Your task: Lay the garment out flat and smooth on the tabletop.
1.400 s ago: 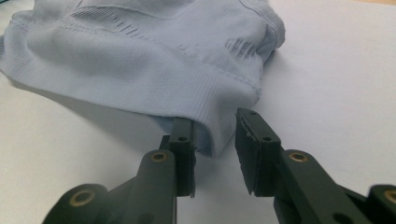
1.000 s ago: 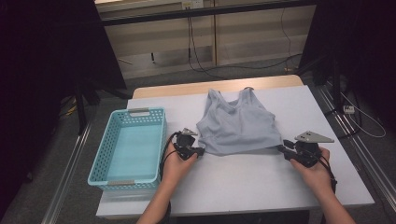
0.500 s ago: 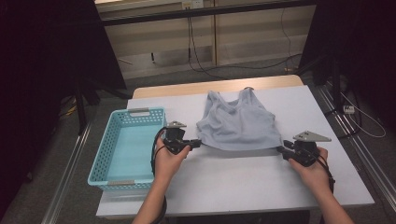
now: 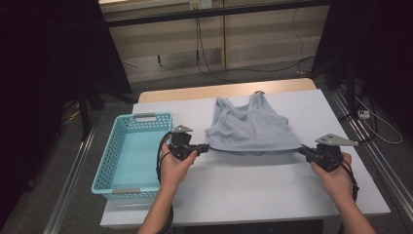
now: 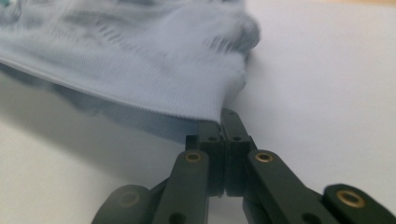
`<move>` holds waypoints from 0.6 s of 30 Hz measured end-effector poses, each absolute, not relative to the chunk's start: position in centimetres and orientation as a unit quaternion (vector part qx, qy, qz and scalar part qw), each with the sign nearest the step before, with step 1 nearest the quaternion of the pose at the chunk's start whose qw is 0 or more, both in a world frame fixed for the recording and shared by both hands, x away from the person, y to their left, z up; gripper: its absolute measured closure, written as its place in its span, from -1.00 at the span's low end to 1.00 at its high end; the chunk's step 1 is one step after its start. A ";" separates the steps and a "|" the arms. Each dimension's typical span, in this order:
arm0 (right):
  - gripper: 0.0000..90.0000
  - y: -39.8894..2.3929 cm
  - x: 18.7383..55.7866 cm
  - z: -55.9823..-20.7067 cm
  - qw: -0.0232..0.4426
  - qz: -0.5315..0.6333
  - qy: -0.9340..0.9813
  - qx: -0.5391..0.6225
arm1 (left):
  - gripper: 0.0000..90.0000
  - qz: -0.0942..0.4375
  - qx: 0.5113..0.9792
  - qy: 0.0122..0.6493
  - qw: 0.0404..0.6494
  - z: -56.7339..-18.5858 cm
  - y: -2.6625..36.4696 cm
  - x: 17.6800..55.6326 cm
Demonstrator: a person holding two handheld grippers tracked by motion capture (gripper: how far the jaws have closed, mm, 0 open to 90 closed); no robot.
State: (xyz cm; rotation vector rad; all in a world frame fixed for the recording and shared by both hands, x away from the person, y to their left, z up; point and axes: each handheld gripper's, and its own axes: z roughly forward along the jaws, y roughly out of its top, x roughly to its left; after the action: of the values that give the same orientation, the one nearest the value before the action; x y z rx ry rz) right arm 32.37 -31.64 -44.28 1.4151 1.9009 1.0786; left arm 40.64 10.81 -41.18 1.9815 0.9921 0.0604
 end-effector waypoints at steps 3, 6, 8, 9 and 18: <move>0.98 -32.1 32.2 -43.9 0.274 0.408 0.695 0.525 | 0.99 0.022 0.803 0.399 0.442 -41.2 10.5 40.6; 0.91 -31.8 32.3 -44.6 0.264 0.403 0.698 0.530 | 0.99 0.023 0.805 0.399 0.438 -41.3 10.4 40.6; 0.83 -31.8 32.4 -44.9 0.260 0.399 0.698 0.534 | 0.99 0.024 0.804 0.400 0.438 -41.3 10.4 40.6; 0.77 -31.8 32.5 -45.0 0.261 0.398 0.698 0.535 | 0.99 0.024 0.804 0.401 0.438 -41.3 10.4 40.6; 0.37 -31.1 33.0 -46.2 0.239 0.387 0.706 0.543 | 0.99 0.028 0.804 0.402 0.437 -41.3 10.4 40.5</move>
State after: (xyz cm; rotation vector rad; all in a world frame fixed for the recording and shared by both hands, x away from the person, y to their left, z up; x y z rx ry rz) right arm 33.05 -31.14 -46.17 1.4878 1.9319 1.0586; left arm 40.54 10.43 -41.28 1.9992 1.0008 0.0690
